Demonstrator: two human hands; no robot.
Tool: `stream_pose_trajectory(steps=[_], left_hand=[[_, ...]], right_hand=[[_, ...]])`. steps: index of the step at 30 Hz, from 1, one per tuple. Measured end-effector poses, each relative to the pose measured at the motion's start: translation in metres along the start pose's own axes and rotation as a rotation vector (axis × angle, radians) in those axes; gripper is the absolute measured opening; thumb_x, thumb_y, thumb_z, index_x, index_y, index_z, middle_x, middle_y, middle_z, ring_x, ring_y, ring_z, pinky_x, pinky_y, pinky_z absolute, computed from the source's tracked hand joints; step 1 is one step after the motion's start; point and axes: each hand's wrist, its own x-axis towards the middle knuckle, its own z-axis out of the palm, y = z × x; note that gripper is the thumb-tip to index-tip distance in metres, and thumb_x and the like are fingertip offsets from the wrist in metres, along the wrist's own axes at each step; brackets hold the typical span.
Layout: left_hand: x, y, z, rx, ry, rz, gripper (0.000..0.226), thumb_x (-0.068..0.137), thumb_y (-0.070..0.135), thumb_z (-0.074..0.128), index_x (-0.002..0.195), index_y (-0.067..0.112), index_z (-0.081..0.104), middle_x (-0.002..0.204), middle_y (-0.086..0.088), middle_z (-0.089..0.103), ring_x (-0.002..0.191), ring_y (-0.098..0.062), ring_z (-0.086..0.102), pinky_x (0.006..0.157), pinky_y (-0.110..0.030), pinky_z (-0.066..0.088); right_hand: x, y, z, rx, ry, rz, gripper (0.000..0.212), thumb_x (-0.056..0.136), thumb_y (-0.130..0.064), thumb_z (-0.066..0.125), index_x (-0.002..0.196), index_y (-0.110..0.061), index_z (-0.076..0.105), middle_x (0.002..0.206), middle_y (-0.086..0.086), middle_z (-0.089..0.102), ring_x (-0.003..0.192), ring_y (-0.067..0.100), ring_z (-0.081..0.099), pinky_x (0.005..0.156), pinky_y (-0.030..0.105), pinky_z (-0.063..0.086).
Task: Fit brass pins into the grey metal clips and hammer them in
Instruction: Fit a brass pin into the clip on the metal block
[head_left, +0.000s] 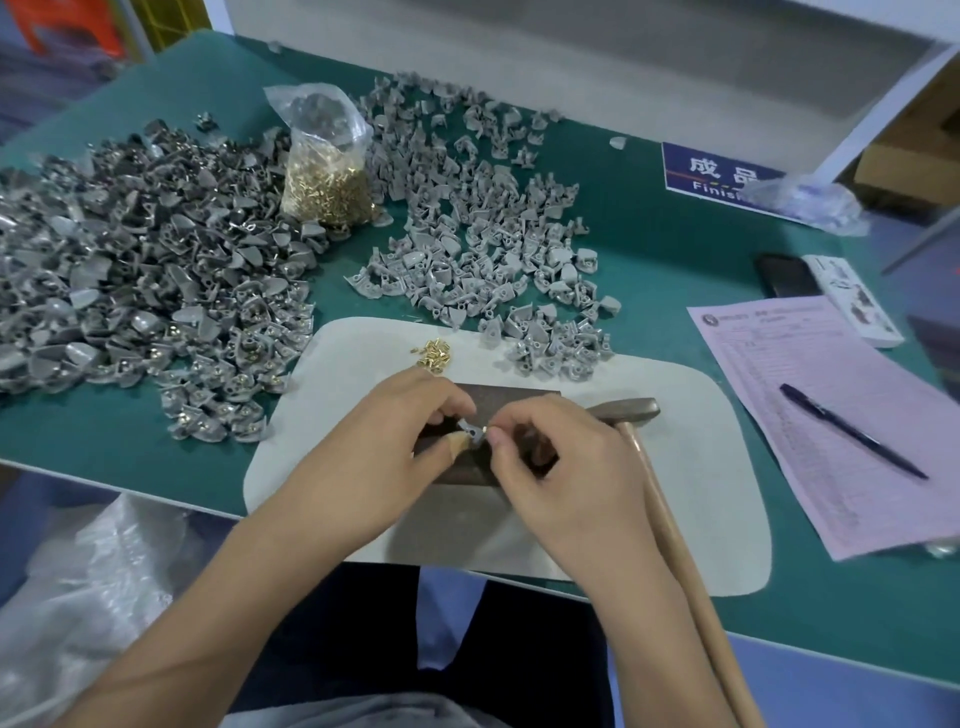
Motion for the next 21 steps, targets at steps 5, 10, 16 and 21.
stream_pose_trajectory(steps=[5, 10, 16, 21], left_hand=[[0.0, -0.006, 0.006, -0.068, 0.044, -0.004, 0.023, 0.084, 0.0, 0.073, 0.098, 0.018, 0.069, 0.094, 0.015, 0.054, 0.086, 0.01, 0.051, 0.075, -0.003, 0.036], [-0.002, -0.013, 0.014, -0.141, 0.113, -0.027, 0.021, 0.083, 0.002, 0.077, 0.095, 0.017, 0.071, 0.096, 0.01, 0.059, 0.091, 0.0, 0.056, 0.078, -0.005, 0.039], [0.002, -0.017, 0.008, -0.18, 0.095, -0.055, 0.017, 0.08, 0.007, 0.08, 0.08, 0.022, 0.072, 0.089, 0.007, 0.06, 0.082, -0.007, 0.06, 0.075, -0.022, 0.047], [0.004, -0.016, 0.005, -0.23, 0.077, -0.065, 0.011, 0.079, 0.01, 0.083, 0.079, 0.018, 0.075, 0.086, 0.005, 0.062, 0.078, -0.008, 0.061, 0.077, -0.032, 0.048]], right_hand=[[0.014, -0.013, 0.001, -0.265, -0.125, -0.064, 0.003, 0.086, -0.032, 0.067, 0.088, -0.029, 0.068, 0.084, -0.011, 0.066, 0.083, 0.012, 0.062, 0.064, 0.034, 0.049], [0.031, -0.018, -0.005, -0.422, -0.246, -0.121, 0.01, 0.087, -0.037, 0.063, 0.09, -0.028, 0.066, 0.086, -0.009, 0.063, 0.088, 0.015, 0.06, 0.064, 0.034, 0.048], [0.046, -0.027, -0.008, -0.479, -0.406, -0.209, 0.007, 0.091, -0.031, 0.063, 0.092, -0.027, 0.068, 0.09, -0.007, 0.063, 0.09, 0.02, 0.061, 0.064, 0.03, 0.031], [0.045, -0.025, -0.007, -0.399, -0.401, -0.156, 0.001, 0.088, -0.026, 0.068, 0.089, -0.026, 0.069, 0.082, -0.011, 0.055, 0.082, 0.016, 0.057, 0.062, 0.029, 0.036]])
